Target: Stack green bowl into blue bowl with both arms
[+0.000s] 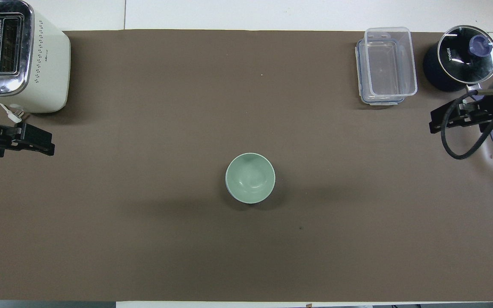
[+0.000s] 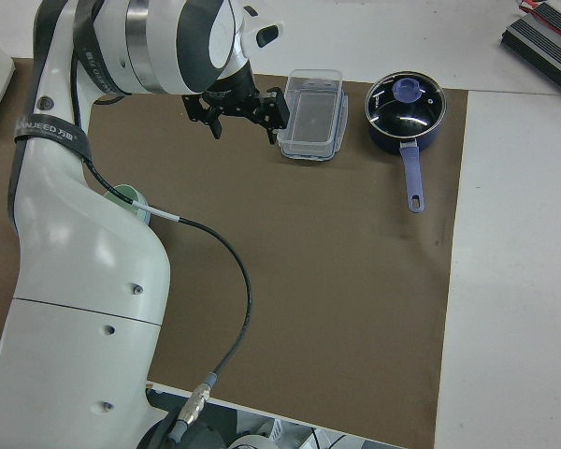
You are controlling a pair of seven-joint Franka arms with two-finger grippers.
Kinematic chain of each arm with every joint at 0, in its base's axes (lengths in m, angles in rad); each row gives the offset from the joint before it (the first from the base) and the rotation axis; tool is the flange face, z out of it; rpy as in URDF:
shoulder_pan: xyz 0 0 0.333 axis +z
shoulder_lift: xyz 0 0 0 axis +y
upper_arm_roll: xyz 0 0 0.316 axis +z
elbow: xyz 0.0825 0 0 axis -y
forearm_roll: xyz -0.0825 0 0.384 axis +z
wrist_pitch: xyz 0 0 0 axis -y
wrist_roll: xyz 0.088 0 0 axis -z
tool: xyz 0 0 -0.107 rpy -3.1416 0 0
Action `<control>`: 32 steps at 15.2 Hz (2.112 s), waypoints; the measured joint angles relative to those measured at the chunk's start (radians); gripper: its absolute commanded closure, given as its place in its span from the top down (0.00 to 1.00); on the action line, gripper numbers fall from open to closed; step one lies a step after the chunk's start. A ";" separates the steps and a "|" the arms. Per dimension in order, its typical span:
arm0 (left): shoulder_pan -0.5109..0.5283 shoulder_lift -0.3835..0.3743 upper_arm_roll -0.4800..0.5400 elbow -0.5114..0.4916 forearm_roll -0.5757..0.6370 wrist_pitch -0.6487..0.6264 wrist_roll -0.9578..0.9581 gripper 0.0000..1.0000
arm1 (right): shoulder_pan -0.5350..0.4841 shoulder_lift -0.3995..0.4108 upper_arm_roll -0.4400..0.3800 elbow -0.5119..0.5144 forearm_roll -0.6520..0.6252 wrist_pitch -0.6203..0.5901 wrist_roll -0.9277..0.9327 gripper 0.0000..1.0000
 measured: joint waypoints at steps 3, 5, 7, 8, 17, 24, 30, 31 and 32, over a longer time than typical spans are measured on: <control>0.000 0.000 0.000 0.000 0.000 0.000 0.000 1.00 | 0.005 -0.021 0.003 -0.041 -0.015 0.001 -0.017 1.00; 0.000 0.000 0.000 0.000 0.000 0.000 0.000 1.00 | 0.012 -0.044 0.005 -0.068 -0.024 0.005 -0.017 1.00; 0.000 0.000 0.000 0.000 0.000 0.000 0.000 1.00 | 0.012 -0.066 0.005 -0.096 -0.032 0.009 -0.017 1.00; 0.000 0.000 0.000 0.000 0.000 0.000 0.000 1.00 | 0.012 -0.079 0.005 -0.114 -0.034 0.017 -0.017 1.00; 0.000 0.000 0.000 0.000 0.000 0.000 0.000 1.00 | 0.009 -0.091 -0.037 -0.140 -0.037 0.047 -0.018 1.00; 0.000 0.000 0.000 0.000 0.000 0.000 0.000 1.00 | -0.004 -0.078 -0.033 -0.141 -0.037 0.047 -0.018 1.00; 0.000 0.000 0.000 0.000 0.000 0.000 0.000 1.00 | -0.015 -0.081 -0.026 -0.122 -0.037 0.047 -0.018 1.00; 0.000 0.000 0.000 0.000 0.000 0.000 0.000 1.00 | -0.016 -0.081 -0.026 -0.120 -0.037 0.047 -0.018 1.00; 0.000 0.000 0.000 0.000 0.000 0.000 0.000 1.00 | -0.016 -0.081 -0.026 -0.119 -0.037 0.047 -0.018 1.00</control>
